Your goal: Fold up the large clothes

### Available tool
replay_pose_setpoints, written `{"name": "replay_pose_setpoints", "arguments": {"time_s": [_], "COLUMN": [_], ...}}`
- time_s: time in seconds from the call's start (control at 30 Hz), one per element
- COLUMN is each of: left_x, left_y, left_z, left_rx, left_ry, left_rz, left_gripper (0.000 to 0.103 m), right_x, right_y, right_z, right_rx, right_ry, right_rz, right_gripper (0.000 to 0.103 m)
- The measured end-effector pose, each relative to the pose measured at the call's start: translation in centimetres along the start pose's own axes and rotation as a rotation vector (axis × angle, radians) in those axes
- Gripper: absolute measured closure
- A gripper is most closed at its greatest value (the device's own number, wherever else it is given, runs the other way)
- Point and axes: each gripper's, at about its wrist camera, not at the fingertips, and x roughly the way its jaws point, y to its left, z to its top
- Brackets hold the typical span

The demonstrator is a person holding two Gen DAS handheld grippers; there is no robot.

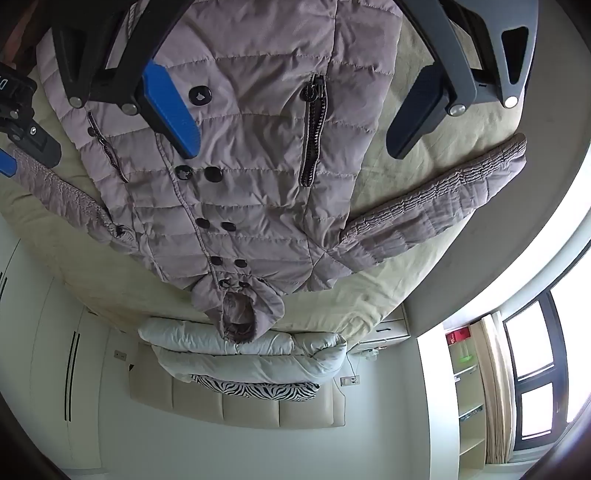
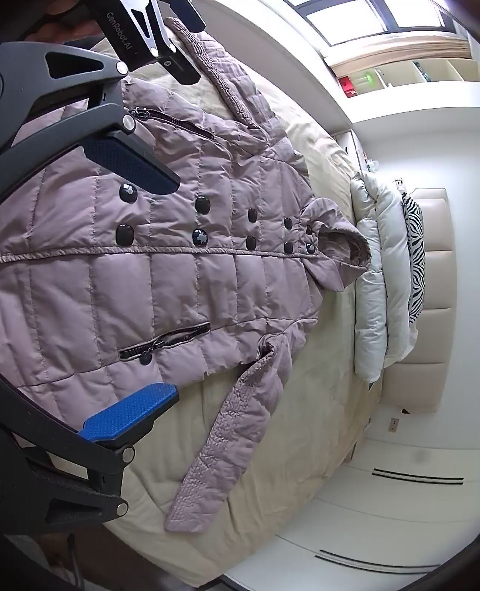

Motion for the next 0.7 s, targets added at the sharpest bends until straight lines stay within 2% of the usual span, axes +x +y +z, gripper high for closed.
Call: {"name": "replay_pose_setpoints", "arguments": {"time_s": [0.7], "left_x": [0.0], "left_y": [-0.01], "left_z": [0.0], "left_rx": [0.004], "left_ry": [0.002], "left_rz": [0.004], "left_gripper": [0.0], "right_x": [0.14], "right_y": [0.02], "right_z": [-0.08], "right_rx": [0.002], "right_ry": [0.005], "right_rz": [0.001], "right_gripper": [0.0]}}
